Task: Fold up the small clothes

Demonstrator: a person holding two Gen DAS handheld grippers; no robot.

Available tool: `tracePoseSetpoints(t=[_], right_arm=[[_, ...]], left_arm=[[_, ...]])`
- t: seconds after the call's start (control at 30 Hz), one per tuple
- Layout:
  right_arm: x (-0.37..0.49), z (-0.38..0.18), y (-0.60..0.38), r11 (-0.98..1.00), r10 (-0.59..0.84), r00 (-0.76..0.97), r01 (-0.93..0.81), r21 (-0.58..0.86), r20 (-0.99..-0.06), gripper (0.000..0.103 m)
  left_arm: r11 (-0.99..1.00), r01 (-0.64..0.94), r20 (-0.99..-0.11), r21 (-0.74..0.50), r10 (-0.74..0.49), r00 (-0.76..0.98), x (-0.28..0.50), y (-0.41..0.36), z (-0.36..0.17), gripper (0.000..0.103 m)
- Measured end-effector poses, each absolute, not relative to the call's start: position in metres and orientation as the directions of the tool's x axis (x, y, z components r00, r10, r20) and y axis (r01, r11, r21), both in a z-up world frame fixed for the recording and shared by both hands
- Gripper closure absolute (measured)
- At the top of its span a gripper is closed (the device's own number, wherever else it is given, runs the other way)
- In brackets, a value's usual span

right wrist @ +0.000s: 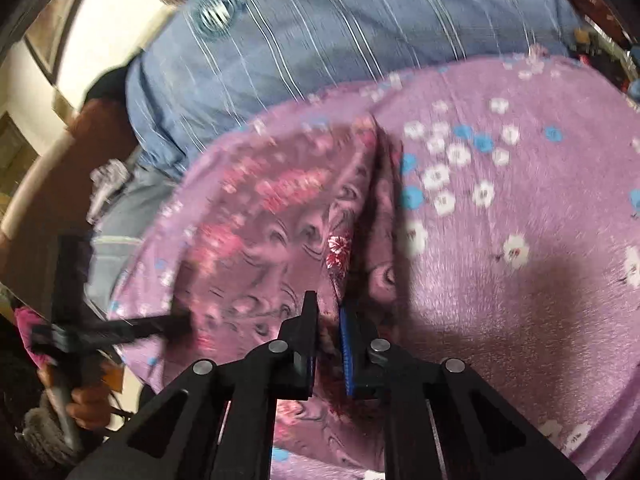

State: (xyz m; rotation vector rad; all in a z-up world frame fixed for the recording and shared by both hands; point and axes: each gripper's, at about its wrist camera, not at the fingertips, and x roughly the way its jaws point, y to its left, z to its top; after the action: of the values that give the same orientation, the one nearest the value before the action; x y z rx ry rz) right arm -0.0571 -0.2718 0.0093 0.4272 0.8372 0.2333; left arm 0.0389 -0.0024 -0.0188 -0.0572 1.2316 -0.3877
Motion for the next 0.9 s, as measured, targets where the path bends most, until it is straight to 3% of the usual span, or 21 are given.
tracePoseSetpoints(t=[0.07,0.17,0.33,0.43,0.53,0.57,0.67,0.8,0.9], right_arm=[[-0.058,0.008,-0.272,0.907,0.344,0.643,-0.039,0.419,-0.684,0.092],[-0.051,-0.012,-0.269,0.945,0.257,0.584,0.014,0.327,-0.770,0.072],[-0.071,0.027,-0.275,0.931,0.301,0.665,-0.049,0.363,-0.683,0.067],[-0.086,0.033,-0.271,0.920,0.343,0.710,-0.123,0.371,-0.616,0.067],[-0.079,-0.003,-0.266,0.945,0.280,0.653,-0.059,0.321,-0.704,0.079],[-0.074,-0.019,-0.266,0.953,0.255,0.617,-0.028,0.303,-0.745,0.080],[-0.078,-0.019,-0.268,0.945,0.267,0.624,-0.021,0.326,-0.734,0.079],[-0.073,0.025,-0.270,0.934,0.292,0.707,-0.065,0.351,-0.645,0.076],[-0.060,0.041,-0.260,0.924,0.329,0.725,-0.114,0.366,-0.605,0.076]], left_arm=[[0.937,0.259,-0.911,-0.233,-0.303,0.279,0.036,-0.005,-0.026,0.035],[0.928,0.285,-0.912,-0.239,-0.315,0.261,0.032,-0.005,-0.018,0.038],[0.882,0.359,-0.842,-0.305,-0.426,0.332,0.011,0.005,0.019,0.038],[0.878,0.388,-0.845,-0.278,-0.416,0.336,0.008,-0.003,0.005,0.037],[0.901,0.335,-0.894,-0.275,-0.368,0.255,0.018,-0.011,-0.038,0.036],[0.900,0.344,-0.877,-0.267,-0.375,0.302,0.013,-0.011,-0.035,0.036],[0.870,0.446,-0.871,-0.208,-0.373,0.321,0.002,-0.022,-0.014,0.036],[0.847,0.471,-0.789,-0.247,-0.458,0.410,0.008,-0.026,0.031,0.036],[0.863,0.433,-0.785,-0.261,-0.450,0.425,0.034,-0.034,0.033,0.034]])
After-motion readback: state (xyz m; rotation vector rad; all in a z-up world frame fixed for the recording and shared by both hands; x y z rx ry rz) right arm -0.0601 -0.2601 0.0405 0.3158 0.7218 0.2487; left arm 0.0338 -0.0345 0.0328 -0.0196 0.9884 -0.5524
